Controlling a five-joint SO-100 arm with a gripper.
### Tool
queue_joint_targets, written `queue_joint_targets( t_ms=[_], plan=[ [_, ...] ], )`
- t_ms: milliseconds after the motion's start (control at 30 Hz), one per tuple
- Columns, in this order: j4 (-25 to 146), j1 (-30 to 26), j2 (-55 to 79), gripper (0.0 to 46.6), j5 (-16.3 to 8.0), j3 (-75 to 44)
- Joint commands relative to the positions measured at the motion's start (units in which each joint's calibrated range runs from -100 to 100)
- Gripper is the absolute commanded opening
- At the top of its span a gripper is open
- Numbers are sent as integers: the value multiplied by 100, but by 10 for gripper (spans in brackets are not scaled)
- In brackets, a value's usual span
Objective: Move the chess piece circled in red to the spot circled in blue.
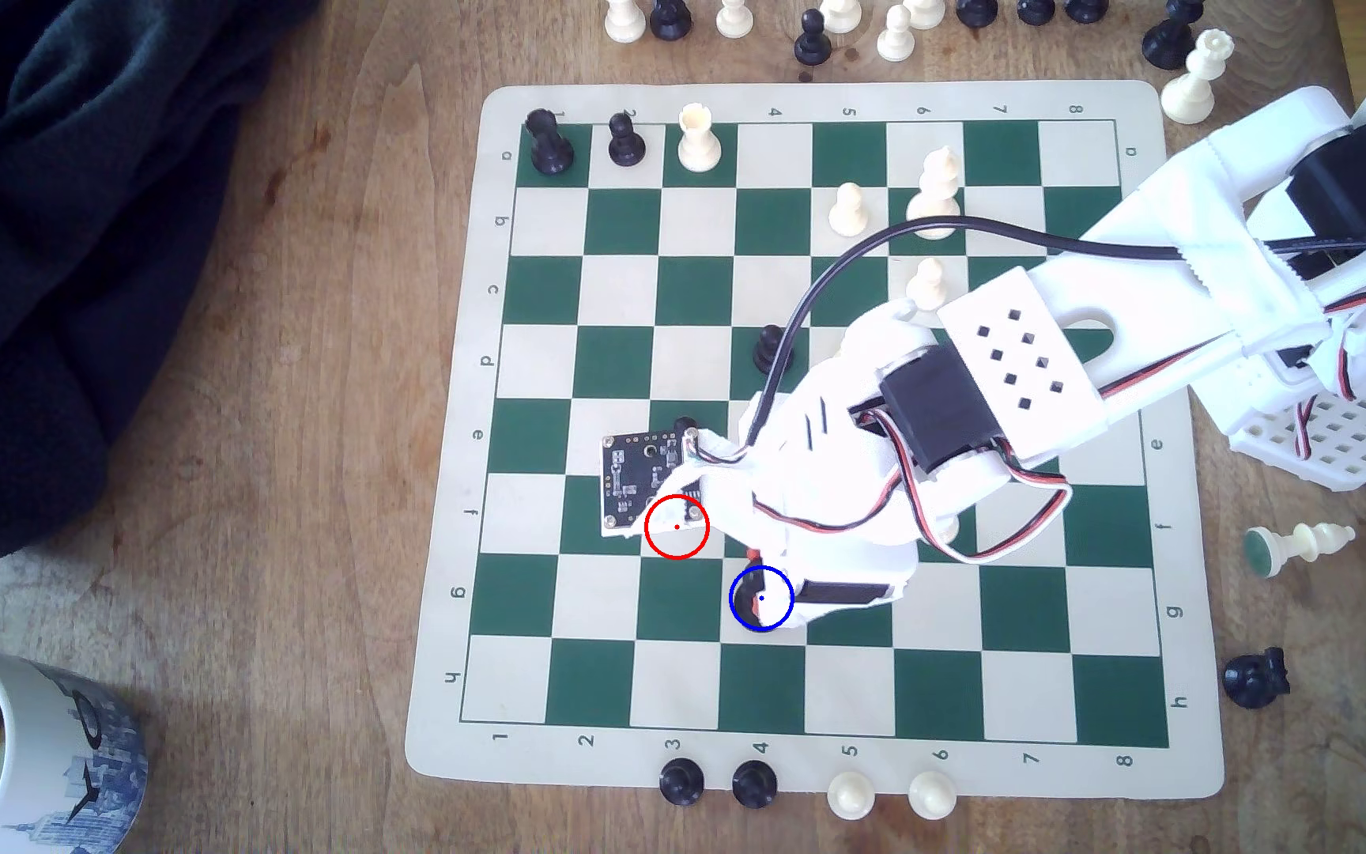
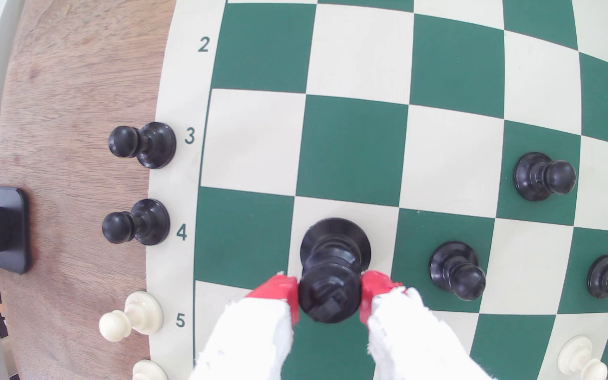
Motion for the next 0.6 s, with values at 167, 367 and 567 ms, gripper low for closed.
queue_joint_targets(
  t_ms=[167, 367, 567],
  plan=[
    [-75, -50, -31, 5, 29, -35],
    [-91, -58, 45, 46, 34, -26],
    [-108, 28, -57, 211, -5, -108]
  ],
)
